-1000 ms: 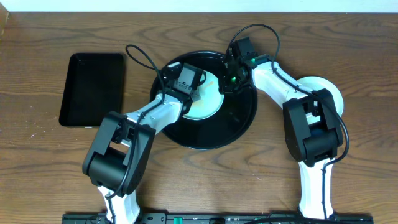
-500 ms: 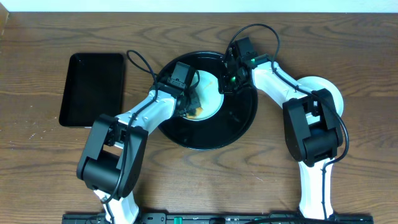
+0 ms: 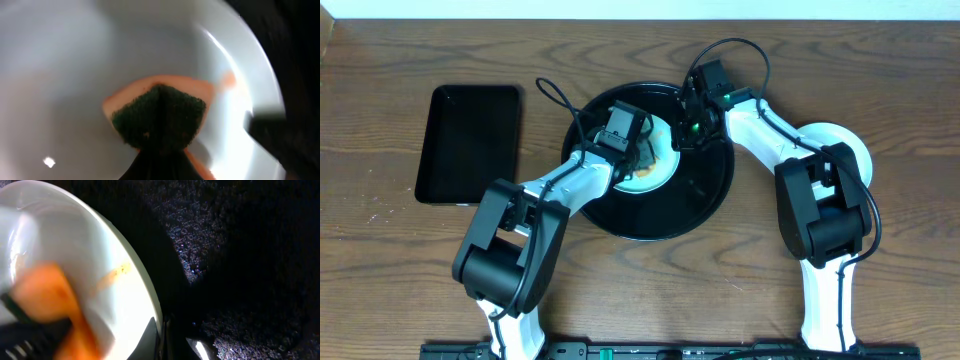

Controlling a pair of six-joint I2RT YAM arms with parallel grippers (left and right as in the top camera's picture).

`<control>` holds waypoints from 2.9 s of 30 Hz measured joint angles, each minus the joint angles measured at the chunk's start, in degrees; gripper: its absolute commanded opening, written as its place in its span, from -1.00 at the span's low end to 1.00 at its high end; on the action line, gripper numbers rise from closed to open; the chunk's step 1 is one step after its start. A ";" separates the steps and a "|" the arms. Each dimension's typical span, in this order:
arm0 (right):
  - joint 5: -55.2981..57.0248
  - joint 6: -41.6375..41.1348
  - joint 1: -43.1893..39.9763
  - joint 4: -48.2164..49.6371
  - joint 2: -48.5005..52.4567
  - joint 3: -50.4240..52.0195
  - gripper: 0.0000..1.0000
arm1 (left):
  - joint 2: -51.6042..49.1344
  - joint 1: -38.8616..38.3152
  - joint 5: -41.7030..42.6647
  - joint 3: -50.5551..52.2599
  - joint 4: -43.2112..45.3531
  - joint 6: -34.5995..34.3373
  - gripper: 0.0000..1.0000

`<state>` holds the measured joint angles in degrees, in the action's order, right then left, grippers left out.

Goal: Clean dirty plates on tray and stack at the side

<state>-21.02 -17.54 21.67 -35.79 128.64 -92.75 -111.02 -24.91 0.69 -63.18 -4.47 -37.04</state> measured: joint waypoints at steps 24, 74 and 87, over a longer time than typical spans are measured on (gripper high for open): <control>0.02 0.00 0.00 0.04 0.00 0.00 -0.98 | 33.77 0.48 -7.43 0.55 -20.92 5.31 -0.85; 78.27 13.86 24.17 -2.45 -23.34 2.12 -0.97 | 26.69 20.31 -5.46 0.57 -26.64 5.77 -0.85; 84.32 22.05 24.24 -0.79 -23.34 2.12 -0.97 | 26.69 20.31 -4.87 0.57 -26.67 5.79 -0.85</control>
<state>63.31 4.51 45.91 -36.58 105.30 -90.63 -84.33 -4.60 -4.19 -62.61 -31.14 -31.24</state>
